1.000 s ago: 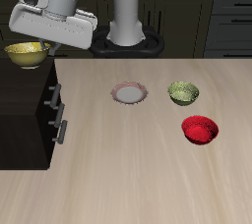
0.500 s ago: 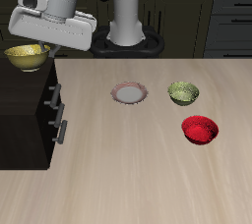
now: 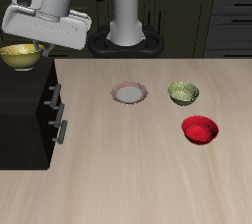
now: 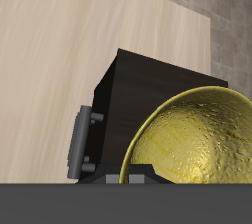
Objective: Place the yellow bowl on top of the wooden cabinet
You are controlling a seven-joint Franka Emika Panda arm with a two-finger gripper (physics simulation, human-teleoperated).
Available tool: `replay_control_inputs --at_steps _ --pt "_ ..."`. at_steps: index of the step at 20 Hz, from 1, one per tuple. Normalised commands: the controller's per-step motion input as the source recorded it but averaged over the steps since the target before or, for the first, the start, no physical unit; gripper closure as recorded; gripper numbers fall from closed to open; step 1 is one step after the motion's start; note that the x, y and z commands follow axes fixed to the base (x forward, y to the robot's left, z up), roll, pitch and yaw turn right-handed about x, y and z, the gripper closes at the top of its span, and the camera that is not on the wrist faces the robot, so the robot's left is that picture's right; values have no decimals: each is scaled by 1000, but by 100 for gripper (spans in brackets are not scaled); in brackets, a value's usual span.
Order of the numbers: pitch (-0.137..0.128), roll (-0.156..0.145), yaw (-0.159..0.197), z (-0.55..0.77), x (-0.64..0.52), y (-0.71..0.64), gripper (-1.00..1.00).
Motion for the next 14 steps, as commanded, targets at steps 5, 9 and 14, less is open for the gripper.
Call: replay_control_inputs --at_steps 5,9,14 --pt "-3 14 4 11 7 57 100" --pt "3 3 2 27 87 6 100" --pt "-1 3 13 9 27 29 100"
